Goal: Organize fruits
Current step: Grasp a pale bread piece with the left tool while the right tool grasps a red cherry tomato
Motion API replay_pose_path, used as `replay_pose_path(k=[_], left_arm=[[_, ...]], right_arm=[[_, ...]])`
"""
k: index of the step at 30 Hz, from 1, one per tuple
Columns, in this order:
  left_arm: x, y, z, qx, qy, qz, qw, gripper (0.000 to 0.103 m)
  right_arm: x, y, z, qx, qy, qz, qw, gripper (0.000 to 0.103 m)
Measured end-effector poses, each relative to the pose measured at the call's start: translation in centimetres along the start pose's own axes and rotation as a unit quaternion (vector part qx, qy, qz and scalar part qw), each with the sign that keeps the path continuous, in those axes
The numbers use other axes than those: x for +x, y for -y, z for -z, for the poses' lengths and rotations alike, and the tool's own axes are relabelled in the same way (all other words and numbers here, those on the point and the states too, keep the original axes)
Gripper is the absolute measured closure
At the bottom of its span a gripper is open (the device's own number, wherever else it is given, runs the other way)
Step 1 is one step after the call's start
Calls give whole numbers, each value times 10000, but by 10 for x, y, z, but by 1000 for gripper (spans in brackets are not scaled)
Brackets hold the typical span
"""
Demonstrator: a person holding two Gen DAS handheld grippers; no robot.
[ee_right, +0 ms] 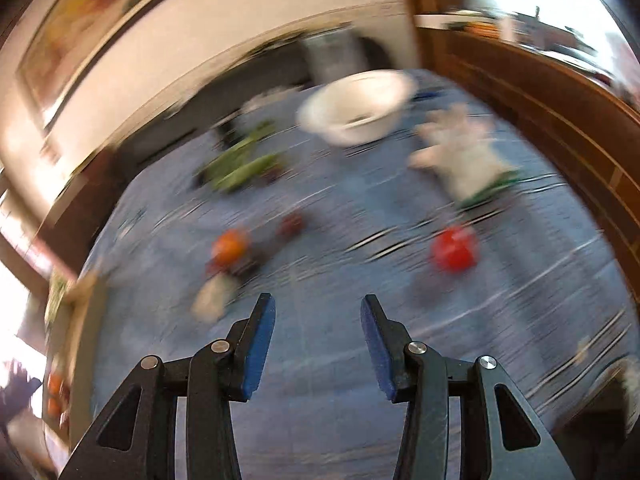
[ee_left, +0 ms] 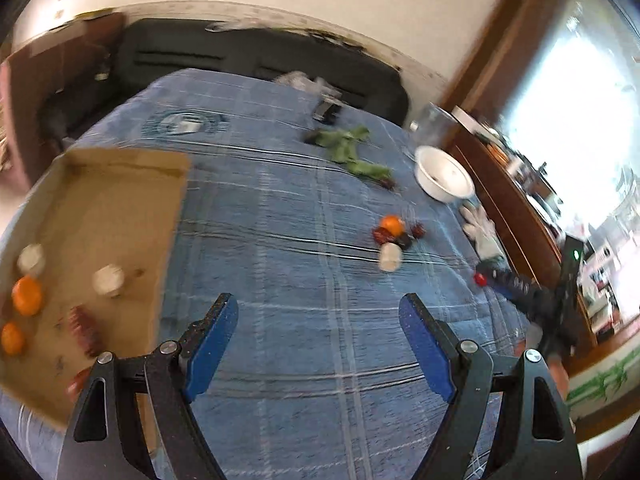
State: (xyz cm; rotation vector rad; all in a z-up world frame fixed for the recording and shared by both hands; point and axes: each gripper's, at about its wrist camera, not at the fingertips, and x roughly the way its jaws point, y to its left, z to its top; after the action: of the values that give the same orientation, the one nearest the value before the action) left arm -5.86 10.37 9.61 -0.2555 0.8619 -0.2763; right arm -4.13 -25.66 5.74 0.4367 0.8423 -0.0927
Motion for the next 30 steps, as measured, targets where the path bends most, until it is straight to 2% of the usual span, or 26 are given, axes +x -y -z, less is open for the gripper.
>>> replay_pose_path(k=[4, 6, 8, 14, 18, 22, 23, 25, 26, 27, 30], left_arm=[[35, 25, -11, 334, -175, 200, 9991, 25], [56, 34, -14, 451, -369, 235, 9980, 41], [77, 42, -15, 495, -559, 383, 9965, 47], [128, 64, -18, 759, -777, 293, 9936, 47], [154, 77, -19, 1017, -773, 112, 9917, 48], [178, 86, -21, 1119, -845, 41, 9901, 48], [182, 87, -20, 1148, -858, 6, 9897, 50], [184, 93, -19, 1303, -754, -97, 9886, 61], [186, 95, -18, 1367, -760, -140, 9876, 74], [185, 97, -17, 1453, -719, -228, 9865, 77], [182, 96, -15, 1455, -697, -234, 9866, 78]], right_arm=[[17, 42, -20, 553, 35, 180, 9983, 55], [20, 50, -25, 583, 128, 265, 9979, 55], [25, 55, -26, 661, 105, 215, 9975, 55], [43, 60, -26, 544, -38, 410, 9977, 56], [45, 49, -24, 196, 3, 641, 9978, 65], [44, 39, -21, -136, 91, 898, 9958, 68], [44, 37, -21, -204, 119, 950, 9952, 68], [44, 37, -20, -249, 128, 976, 9948, 69], [44, 37, -20, -252, 130, 974, 9948, 69], [43, 37, -20, -244, 134, 957, 9950, 69], [40, 38, -19, -227, 174, 914, 9954, 70]])
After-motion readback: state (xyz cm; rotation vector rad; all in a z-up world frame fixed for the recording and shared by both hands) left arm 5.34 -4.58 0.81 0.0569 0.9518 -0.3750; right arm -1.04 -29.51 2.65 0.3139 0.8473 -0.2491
